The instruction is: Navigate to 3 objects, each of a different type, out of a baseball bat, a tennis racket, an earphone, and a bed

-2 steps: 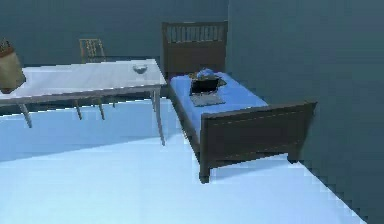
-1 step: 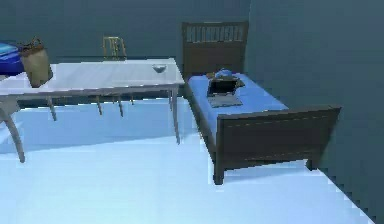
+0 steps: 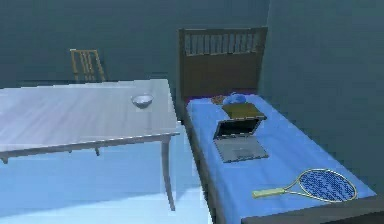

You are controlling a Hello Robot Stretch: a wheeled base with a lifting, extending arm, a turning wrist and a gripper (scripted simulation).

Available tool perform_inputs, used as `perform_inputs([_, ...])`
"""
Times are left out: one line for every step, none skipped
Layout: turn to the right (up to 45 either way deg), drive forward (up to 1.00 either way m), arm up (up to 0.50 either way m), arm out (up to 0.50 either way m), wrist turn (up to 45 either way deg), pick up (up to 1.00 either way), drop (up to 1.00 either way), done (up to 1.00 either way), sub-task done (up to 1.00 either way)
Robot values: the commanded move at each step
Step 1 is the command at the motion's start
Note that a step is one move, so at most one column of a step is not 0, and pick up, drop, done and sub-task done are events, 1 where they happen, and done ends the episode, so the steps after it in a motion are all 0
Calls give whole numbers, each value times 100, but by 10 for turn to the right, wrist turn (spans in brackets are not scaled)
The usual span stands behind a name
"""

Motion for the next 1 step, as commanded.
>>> perform_inputs([360, 0, 0, 0, 0, 0, 0, 0, 0])
